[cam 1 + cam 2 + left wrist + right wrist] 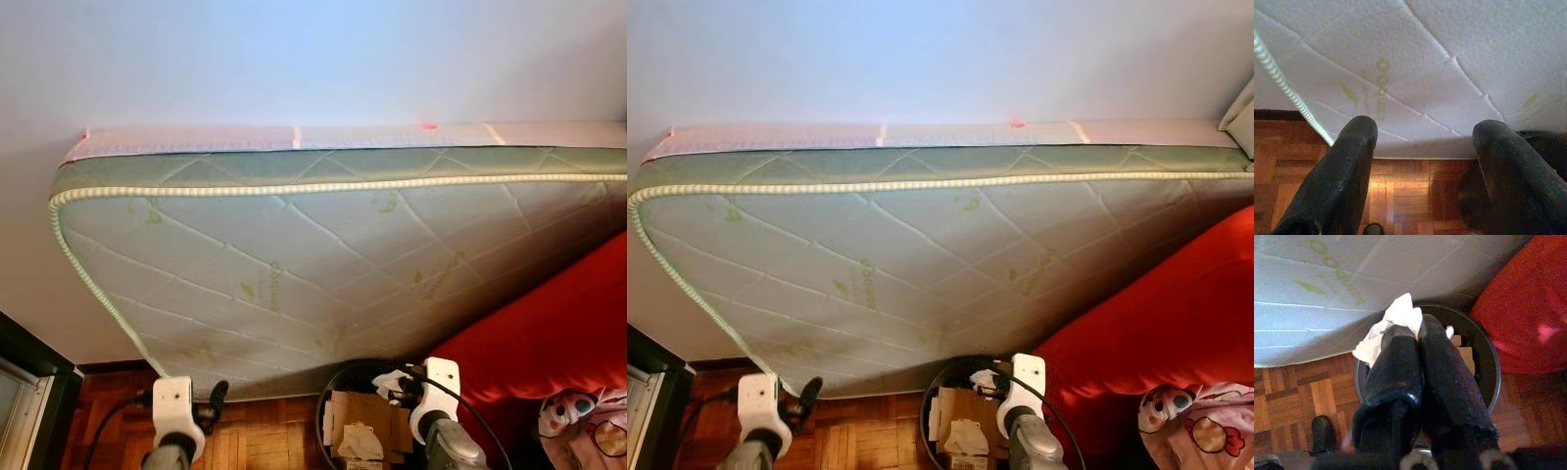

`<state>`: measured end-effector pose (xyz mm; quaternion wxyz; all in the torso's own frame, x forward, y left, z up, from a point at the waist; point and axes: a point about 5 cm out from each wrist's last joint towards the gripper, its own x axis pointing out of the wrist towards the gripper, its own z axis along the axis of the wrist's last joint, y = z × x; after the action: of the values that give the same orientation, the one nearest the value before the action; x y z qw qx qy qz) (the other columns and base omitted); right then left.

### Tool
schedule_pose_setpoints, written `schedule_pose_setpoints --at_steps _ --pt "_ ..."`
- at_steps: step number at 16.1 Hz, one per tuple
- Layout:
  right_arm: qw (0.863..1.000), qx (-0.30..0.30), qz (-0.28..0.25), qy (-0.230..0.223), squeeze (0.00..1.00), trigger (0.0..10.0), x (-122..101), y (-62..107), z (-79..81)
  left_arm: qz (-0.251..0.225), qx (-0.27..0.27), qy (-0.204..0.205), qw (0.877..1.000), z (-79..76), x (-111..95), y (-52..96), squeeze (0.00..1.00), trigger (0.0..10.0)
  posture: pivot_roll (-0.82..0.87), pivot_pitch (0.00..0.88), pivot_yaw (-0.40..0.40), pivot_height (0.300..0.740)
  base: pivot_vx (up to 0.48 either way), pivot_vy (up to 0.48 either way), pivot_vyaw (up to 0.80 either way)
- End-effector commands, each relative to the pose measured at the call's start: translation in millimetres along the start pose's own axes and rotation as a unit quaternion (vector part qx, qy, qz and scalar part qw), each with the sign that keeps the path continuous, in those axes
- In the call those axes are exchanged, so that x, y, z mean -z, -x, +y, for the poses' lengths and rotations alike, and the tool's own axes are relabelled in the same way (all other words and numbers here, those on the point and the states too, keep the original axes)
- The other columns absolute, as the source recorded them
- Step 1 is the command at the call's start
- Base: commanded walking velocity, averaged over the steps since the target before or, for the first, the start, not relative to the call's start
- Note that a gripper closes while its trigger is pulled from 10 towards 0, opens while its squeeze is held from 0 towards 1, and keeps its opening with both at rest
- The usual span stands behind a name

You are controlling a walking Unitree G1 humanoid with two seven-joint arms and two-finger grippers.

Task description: Clean up the room

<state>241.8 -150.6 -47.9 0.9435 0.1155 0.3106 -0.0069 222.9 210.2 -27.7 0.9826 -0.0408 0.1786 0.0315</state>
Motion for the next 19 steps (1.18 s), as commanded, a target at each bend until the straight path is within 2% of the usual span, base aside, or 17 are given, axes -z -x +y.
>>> schedule_pose_setpoints --at_steps 1,4,7,9,15,19 --pt "1.0 0.011 0.005 -0.001 0.0 10.0 6 3.4 -7.3 0.028 -0.004 0.009 1.0 -0.4 10 2.8 0.0 10.0 0.13 0.113 -0.111 0.726 0.0 0.0 0.0" --pt "1.0 0.012 0.008 -0.004 0.0 10.0 7 4.0 -8.8 0.076 -0.018 0.005 0.997 0.0 21 2.0 0.0 10.0 0.12 0.049 -0.111 0.726 0.0 0.0 0.0" --pt "1.0 0.022 0.017 -0.004 0.0 10.0 10 4.9 -12.5 0.135 -0.036 0.001 0.99 6.9 36 7.9 0.0 10.0 0.11 0.007 -0.113 0.726 0.0 0.0 0.0" --pt "0.999 0.029 0.029 0.0 0.0 10.0 13 5.7 -14.4 0.157 -0.041 0.001 0.987 7.4 42 10.3 0.0 10.0 0.11 0.0 -0.116 0.726 0.0 0.0 0.0" --pt "0.999 0.031 0.038 0.002 0.0 10.0 15 6.1 -14.7 0.191 -0.04 0.004 0.981 0.9 51 13.3 0.0 10.0 0.1 0.0 -0.108 0.726 0.0 0.0 0.0" --pt "0.999 0.027 0.041 0.003 0.0 10.0 16 6.2 -14.1 0.195 -0.038 0.008 0.98 -3.8 55 15.7 0.0 10.0 0.11 0.0 -0.107 0.726 0.0 0.0 0.0"
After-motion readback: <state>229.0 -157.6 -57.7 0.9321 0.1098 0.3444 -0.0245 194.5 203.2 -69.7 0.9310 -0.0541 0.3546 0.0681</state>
